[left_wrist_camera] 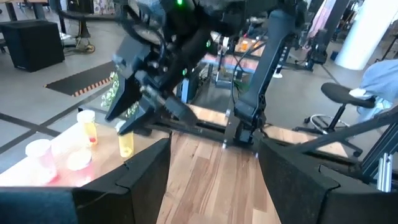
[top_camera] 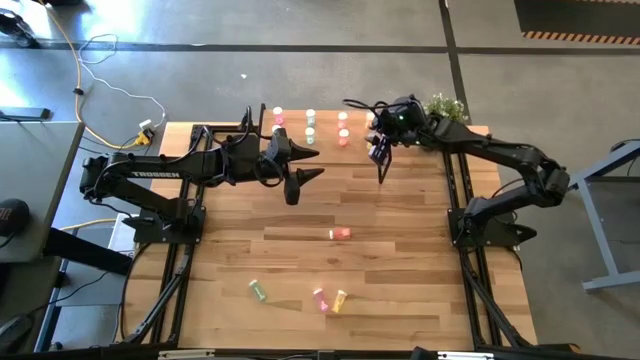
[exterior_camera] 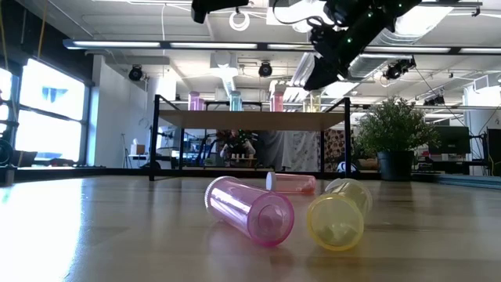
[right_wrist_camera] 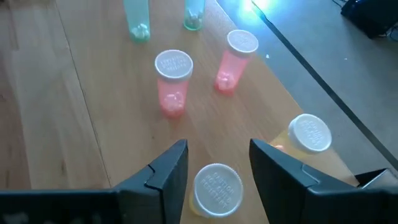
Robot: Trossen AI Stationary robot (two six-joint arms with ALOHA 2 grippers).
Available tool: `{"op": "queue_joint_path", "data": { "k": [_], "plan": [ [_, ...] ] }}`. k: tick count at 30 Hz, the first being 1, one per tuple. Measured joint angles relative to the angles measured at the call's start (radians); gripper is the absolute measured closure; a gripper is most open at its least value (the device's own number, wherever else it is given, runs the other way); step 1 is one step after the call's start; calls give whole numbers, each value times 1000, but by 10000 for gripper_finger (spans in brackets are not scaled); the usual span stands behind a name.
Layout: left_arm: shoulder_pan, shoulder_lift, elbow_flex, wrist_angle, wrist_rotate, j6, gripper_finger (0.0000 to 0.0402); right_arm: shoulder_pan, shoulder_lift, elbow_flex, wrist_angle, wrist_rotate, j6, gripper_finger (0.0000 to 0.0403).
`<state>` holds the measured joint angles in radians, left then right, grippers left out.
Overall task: Pick and place medicine bottles onto shelf by color
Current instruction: Put the orange pill bottle on the shelf aligned with the other orange pill bottles
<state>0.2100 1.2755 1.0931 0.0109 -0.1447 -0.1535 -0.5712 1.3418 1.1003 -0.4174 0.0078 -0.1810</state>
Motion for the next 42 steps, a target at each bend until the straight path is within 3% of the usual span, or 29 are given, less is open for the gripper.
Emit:
{"op": "queue_joint_path", "data": {
  "k": [9,20,28,37,42],
  "plan": [
    [-10,0,0,-206,-1,-137,167,42,0,109,-134,0,4,240],
    [-107,0,0,-483,-70,-365,167,124,0,260,-386,0,162,240],
    [-185,0,0,-602,-76,-445,167,224,-1,296,-515,-11,385,240],
    [-242,0,0,-807,-39,-441,167,406,-1,293,-548,-50,790,240],
    [-267,0,0,-850,-37,-416,167,509,-1,292,-555,-34,836,240]
  ]
}}
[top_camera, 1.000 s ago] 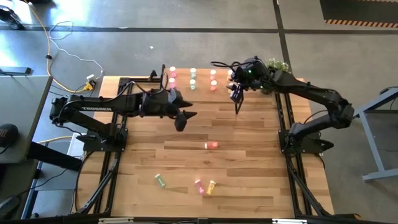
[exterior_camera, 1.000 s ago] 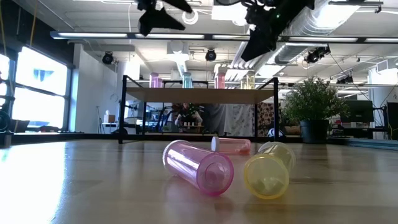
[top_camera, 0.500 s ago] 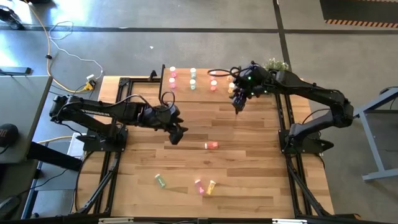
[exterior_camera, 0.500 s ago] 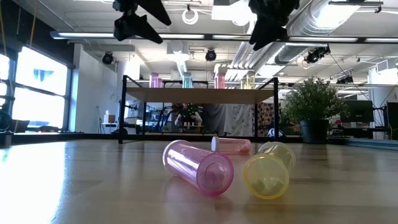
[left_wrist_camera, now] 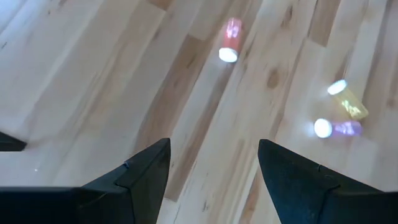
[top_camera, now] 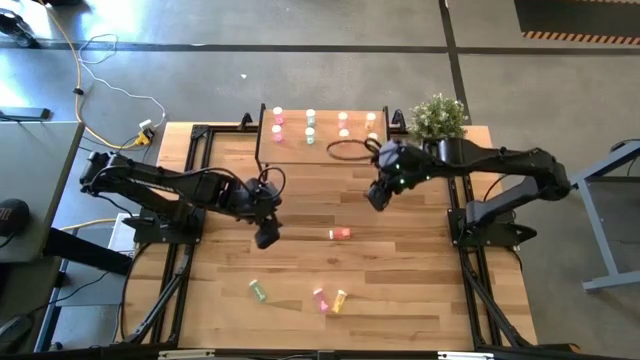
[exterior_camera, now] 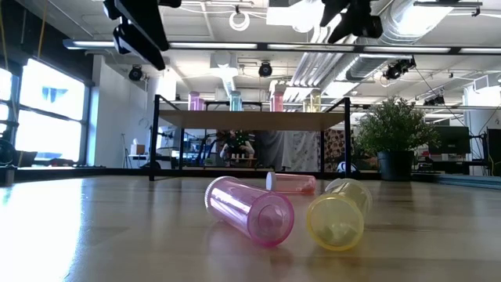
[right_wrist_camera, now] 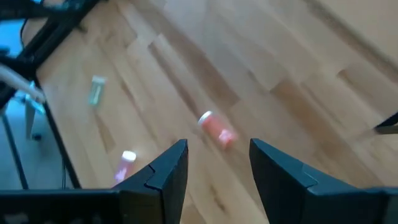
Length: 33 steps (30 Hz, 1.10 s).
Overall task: Pick and place medicine bottles onto shelf by color
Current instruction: Put the orange pill bottle on the shelf aligned with the other orange pill bottles
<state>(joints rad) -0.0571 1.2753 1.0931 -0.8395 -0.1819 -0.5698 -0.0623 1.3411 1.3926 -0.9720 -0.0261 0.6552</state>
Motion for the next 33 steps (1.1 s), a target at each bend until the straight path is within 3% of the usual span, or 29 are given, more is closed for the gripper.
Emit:
{"op": "queue_joint_path", "data": {
  "k": [6,14,23,33],
  "plan": [
    [-22,0,0,-2,40,-27,167,79,13,0,-34,2,-16,240],
    [-33,0,0,-2,39,-92,167,137,138,-2,-53,-4,-269,240],
    [-36,0,0,-2,36,-57,167,141,264,-2,2,-1,-480,240],
    [-36,0,0,-35,28,-47,167,134,361,-2,73,-3,-579,240]
  ]
}}
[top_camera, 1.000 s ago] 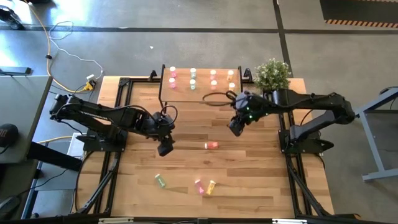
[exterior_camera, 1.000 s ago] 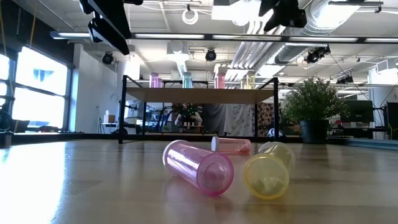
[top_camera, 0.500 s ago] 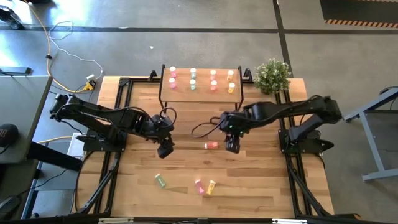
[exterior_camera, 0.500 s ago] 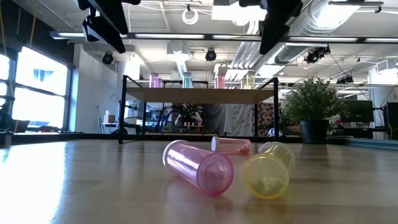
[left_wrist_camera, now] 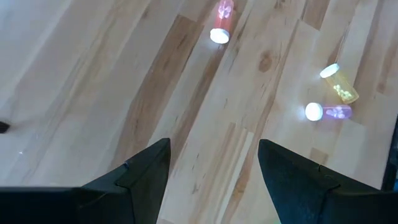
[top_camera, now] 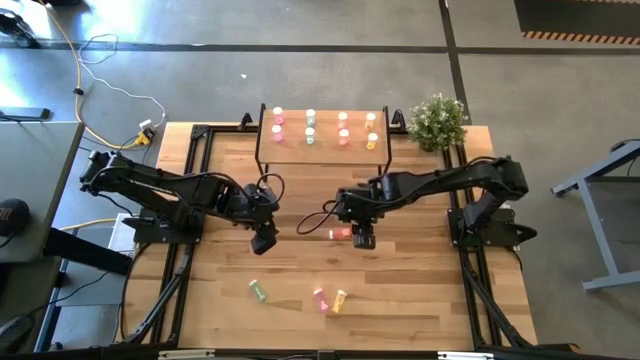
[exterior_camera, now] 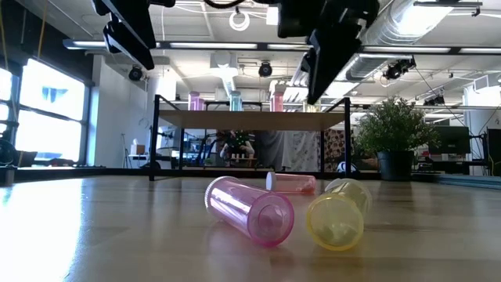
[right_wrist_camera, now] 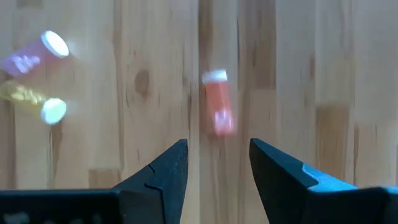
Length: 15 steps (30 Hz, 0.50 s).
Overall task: Pick and place medicine bottles onto shelf by color
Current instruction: Put the orange pill bottle on the shelf aligned with the other orange pill bottles
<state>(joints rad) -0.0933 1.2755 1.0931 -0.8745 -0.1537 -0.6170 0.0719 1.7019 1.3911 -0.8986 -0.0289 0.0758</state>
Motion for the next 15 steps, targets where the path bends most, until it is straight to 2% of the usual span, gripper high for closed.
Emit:
{"op": "queue_joint_path", "data": {
  "k": [5,15],
  "plan": [
    [1,0,0,2,-16,18,167,-7,41,0,136,-16,-107,240],
    [1,0,0,3,-15,18,167,-40,147,0,325,-161,-189,240]
  ]
}}
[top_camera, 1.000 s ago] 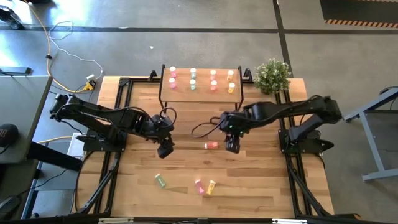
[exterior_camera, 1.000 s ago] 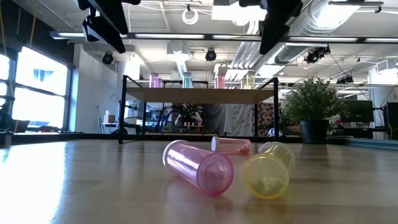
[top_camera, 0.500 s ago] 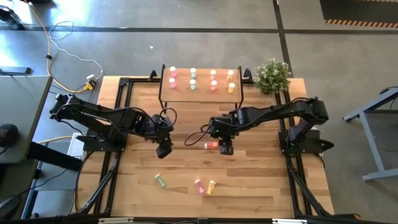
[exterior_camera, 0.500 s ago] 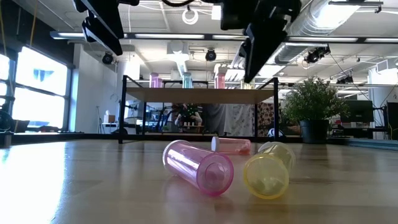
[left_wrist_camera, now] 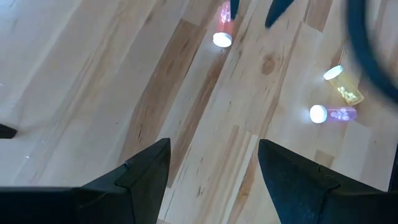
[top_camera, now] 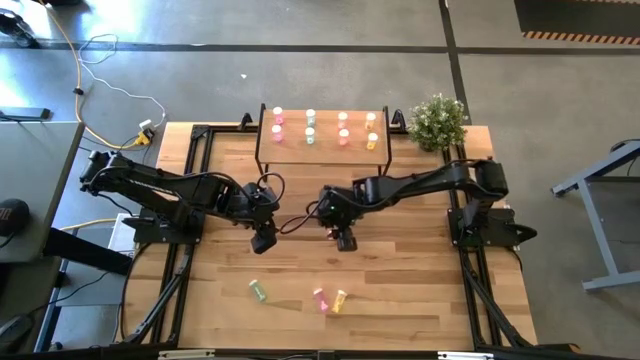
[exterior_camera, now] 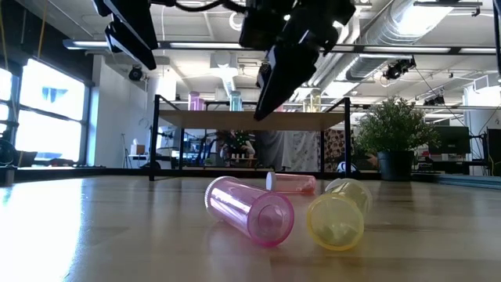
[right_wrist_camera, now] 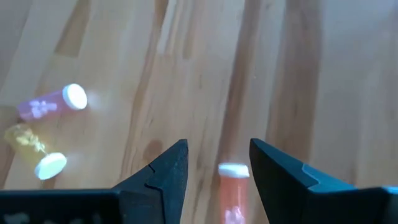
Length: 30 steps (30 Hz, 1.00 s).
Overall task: Pick and place medicine bottles onto shelf by color
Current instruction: Put the orange pill bottle on the shelf aligned with the other orange pill bottles
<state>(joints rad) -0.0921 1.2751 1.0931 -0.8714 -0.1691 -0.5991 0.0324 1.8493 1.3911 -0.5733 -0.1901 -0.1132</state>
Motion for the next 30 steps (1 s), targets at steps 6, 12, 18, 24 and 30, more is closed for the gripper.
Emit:
{"op": "queue_joint_path", "data": {
  "k": [6,12,18,24,30],
  "plan": [
    [0,0,0,2,0,0,167,0,63,1,31,-46,-37,240],
    [0,0,0,3,0,-9,167,-12,104,1,32,-44,-70,240],
    [0,0,0,3,0,-18,167,-34,144,1,22,-34,-79,240],
    [0,0,0,4,-2,-19,167,-41,175,1,5,-37,-85,240],
    [0,0,0,4,-19,-18,167,-41,190,2,-25,-38,-96,240]
  ]
}}
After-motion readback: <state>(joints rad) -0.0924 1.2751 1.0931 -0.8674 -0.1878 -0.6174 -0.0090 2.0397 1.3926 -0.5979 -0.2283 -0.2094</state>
